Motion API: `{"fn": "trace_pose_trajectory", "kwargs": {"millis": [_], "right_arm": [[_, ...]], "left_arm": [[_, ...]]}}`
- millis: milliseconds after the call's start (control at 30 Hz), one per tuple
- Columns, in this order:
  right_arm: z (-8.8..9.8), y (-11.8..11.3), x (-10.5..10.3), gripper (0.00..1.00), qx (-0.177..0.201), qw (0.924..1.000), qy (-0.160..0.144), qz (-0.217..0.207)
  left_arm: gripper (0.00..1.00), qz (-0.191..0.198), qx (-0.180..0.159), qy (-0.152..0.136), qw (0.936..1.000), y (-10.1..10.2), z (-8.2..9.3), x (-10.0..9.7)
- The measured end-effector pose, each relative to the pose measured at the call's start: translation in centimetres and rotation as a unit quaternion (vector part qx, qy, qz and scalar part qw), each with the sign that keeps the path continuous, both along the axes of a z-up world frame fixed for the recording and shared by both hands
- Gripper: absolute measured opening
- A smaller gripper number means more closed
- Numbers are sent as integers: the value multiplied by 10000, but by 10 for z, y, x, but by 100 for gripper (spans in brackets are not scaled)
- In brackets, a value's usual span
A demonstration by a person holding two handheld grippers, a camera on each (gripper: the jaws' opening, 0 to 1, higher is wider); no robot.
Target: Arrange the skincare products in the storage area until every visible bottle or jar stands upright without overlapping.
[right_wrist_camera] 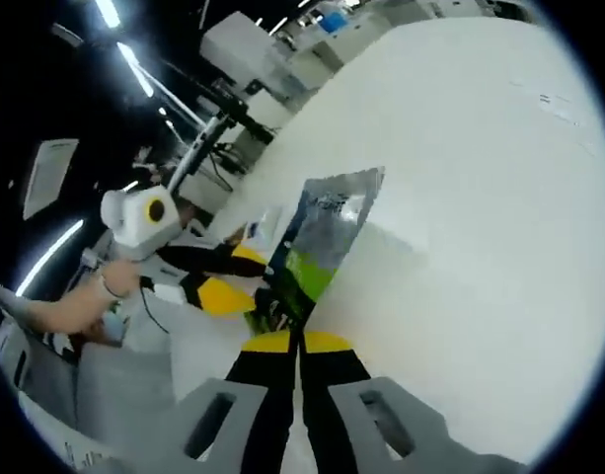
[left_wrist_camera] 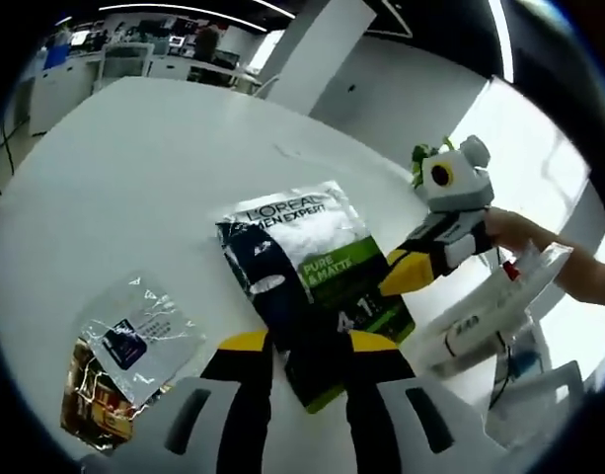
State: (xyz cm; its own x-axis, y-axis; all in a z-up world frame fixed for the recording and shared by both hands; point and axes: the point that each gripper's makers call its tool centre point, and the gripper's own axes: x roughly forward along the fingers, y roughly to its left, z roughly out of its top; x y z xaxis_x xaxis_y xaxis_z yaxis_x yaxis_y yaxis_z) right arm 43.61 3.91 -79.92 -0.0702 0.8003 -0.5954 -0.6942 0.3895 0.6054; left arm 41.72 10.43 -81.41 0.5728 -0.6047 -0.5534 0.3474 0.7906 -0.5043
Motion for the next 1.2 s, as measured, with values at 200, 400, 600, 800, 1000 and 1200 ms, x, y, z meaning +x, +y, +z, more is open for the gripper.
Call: {"fn": "trace_pose_trajectory", "kwargs": {"millis": [200, 400, 600, 800, 1000, 1200], "right_arm": [[18, 7, -1, 1, -18, 9988, -482, 31], [45, 11, 1, 1, 36, 9959, -900, 82], [82, 19, 4, 1, 271, 9898, -1396, 29], [102, 17, 3, 0, 306, 9863, -1620, -93], [129, 23, -4, 0, 750, 9846, -1564, -218], [157, 21, -22, 0, 1150, 9794, -1646, -230]], "left_arm": [[24, 185, -215, -174, 9994, 2, 15, -3], [28, 328, -664, -259, 9969, 6, 34, -5], [29, 578, -1210, -630, 9890, 20, 74, 3], [32, 675, -1365, -770, 9853, 26, 87, 7], [34, 544, -1537, -799, 9834, 23, 96, -1], [35, 646, -1820, -977, 9763, 28, 116, -3]]}}
